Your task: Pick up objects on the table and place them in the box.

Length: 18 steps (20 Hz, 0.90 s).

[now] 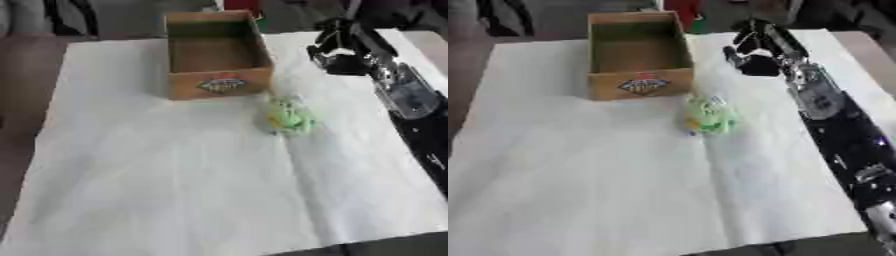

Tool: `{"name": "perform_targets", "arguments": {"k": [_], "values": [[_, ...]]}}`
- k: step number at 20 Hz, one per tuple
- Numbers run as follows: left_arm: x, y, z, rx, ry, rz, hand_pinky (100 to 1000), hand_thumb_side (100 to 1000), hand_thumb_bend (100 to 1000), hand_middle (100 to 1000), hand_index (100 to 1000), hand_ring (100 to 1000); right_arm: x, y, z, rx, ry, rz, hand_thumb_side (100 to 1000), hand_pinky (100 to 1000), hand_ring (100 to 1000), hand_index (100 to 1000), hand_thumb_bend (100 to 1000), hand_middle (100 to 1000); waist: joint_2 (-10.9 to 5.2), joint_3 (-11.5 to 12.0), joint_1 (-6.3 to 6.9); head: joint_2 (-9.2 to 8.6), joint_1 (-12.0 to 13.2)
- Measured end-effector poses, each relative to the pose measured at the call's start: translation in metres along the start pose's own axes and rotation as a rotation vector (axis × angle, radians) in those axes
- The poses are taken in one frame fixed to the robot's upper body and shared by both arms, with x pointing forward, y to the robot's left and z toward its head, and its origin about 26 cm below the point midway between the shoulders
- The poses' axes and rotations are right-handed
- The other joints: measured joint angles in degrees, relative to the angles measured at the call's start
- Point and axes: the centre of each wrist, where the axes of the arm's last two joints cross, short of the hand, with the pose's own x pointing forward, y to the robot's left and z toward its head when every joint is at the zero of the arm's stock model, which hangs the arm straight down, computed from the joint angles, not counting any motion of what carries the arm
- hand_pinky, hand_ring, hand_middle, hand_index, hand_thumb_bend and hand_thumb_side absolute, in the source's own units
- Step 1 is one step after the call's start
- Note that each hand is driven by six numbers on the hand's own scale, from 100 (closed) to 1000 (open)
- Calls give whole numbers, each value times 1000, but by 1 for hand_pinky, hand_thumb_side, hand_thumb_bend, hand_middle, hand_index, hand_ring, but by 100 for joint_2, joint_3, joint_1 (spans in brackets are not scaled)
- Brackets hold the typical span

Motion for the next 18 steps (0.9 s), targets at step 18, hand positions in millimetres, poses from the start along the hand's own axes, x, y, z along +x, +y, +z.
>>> {"name": "perform_targets", "arguments": {"k": [18], "values": [[-1,1,1,1,3,-2,759,440,197,618,613,653,24,32,-10,425,-157,3,125,718,721,845,412,710,-18,-63,-35,30,-43]]}}
